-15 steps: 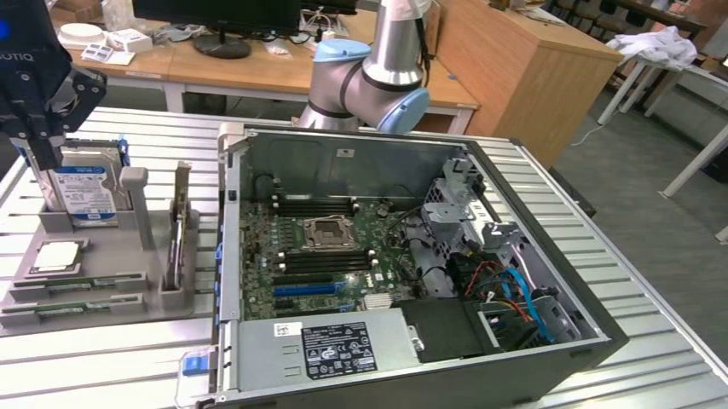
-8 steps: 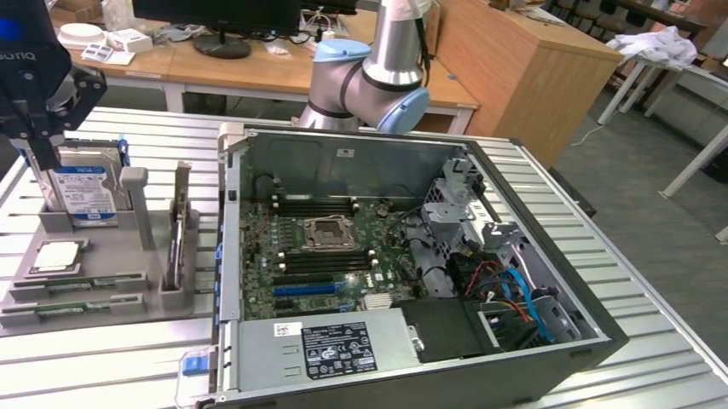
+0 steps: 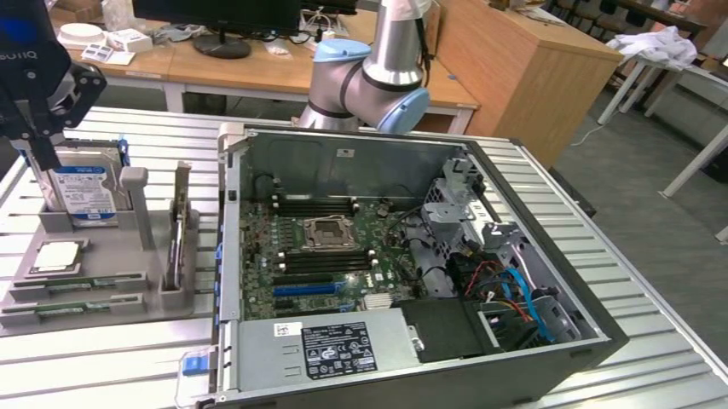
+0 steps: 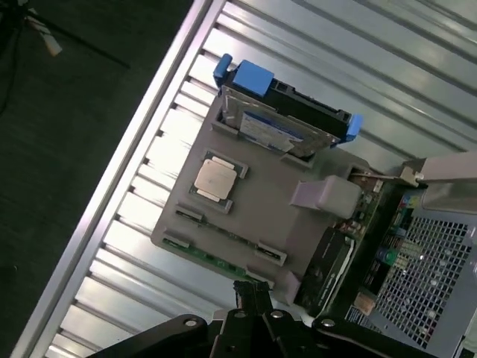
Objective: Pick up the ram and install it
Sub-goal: 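Pick up the ram and move it above insertion slot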
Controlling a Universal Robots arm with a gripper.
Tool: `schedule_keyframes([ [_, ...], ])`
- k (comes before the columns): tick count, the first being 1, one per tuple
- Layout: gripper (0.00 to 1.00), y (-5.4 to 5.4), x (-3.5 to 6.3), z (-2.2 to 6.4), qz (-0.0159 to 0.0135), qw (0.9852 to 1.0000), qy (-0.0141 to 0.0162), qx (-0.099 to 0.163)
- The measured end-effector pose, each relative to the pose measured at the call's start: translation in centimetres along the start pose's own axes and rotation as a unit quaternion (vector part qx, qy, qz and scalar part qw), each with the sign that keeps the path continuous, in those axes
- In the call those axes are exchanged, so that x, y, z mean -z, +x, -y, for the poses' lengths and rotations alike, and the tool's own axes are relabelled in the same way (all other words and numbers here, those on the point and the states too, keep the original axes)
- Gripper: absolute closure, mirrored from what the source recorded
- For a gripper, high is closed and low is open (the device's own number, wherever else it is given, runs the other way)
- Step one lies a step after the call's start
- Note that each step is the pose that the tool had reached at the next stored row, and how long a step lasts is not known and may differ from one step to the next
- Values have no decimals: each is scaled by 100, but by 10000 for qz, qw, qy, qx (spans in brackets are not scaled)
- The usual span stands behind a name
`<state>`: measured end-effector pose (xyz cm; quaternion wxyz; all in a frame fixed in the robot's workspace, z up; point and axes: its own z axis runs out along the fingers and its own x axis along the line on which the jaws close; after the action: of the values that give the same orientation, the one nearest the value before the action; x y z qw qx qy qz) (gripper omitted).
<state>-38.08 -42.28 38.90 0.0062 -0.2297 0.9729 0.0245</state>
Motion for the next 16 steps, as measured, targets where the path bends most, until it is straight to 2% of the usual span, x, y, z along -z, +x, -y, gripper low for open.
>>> schedule_keyframes([
  [4, 89, 0, -1, 0, -16, 9994, -8, 359],
  [8, 89, 0, -2, 0, -32, 9974, -17, 726],
  [12, 89, 0, -3, 0, -48, 9941, -25, 1084],
  [16, 89, 0, -3, 0, -65, 9894, -34, 1448],
])
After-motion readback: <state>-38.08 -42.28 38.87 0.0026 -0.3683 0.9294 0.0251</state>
